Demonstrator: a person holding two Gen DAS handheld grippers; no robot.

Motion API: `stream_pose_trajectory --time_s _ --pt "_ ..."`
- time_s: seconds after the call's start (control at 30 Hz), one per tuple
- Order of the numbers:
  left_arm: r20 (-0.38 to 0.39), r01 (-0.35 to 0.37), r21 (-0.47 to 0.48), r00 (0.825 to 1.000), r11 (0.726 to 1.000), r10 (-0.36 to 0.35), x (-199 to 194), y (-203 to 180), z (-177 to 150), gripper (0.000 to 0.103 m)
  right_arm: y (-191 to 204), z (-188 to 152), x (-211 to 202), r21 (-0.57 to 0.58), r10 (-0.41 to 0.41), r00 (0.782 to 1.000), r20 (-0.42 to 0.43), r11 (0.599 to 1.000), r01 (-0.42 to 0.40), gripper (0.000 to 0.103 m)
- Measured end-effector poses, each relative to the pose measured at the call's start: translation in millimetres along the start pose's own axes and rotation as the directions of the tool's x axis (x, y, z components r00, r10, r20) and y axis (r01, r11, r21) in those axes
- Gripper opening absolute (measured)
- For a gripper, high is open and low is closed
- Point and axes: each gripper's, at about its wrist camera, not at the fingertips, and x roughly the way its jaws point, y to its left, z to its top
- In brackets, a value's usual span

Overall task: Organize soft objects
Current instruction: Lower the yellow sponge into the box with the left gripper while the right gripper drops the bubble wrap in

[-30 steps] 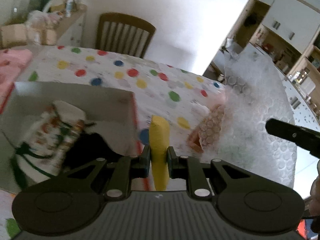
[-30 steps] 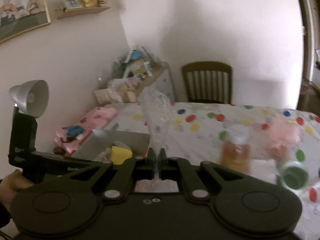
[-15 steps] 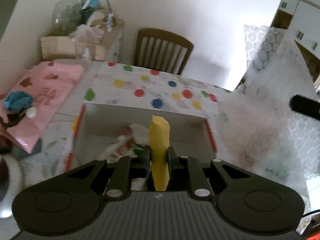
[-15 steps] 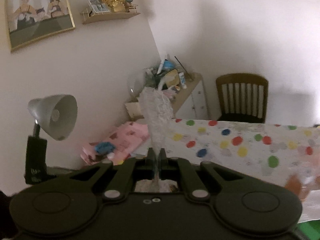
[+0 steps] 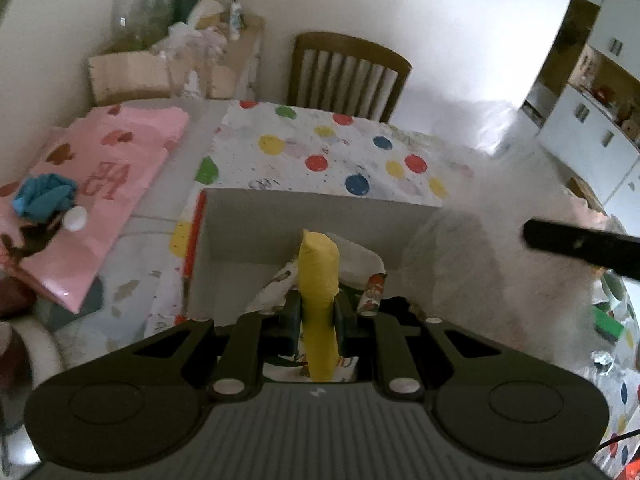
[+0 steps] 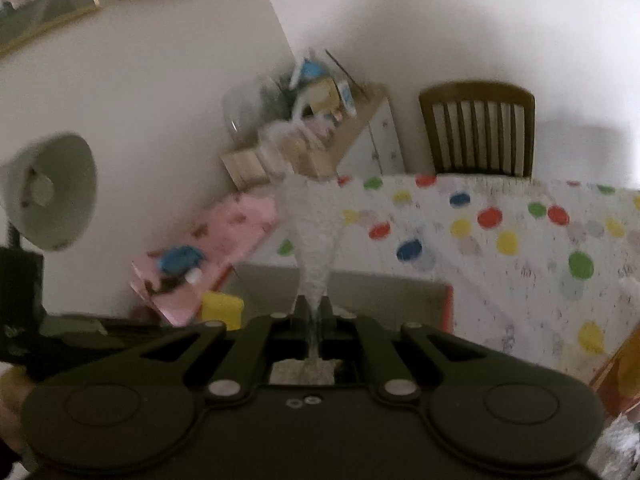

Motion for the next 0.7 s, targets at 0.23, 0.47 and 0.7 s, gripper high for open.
stream_pose_trajectory --time_s 0.23,0.47,0.7 --pt "-0.074 -0.004 0.053 0.997 0.999 0.008 35.7 -4.1 -4.7 0.017 7.9 -23.5 39.2 -0.120 -0.100 0.990 -0.103 0.989 0.088 0.003" --pt "-0.136 0.006 0.074 0.991 0.997 0.004 61.0 -2.4 -10.0 0.017 15.9 -43.3 61.6 -0.210 -0.142 0.973 -0.182 0.972 0.103 0.003" --pt "-0.190 0.015 0.045 0.982 0.999 -0.006 81.5 0.8 -8.5 0.017 20.4 -53.5 72.6 -0.269 -0.188 0.960 -0.207 0.954 0.128 0.006"
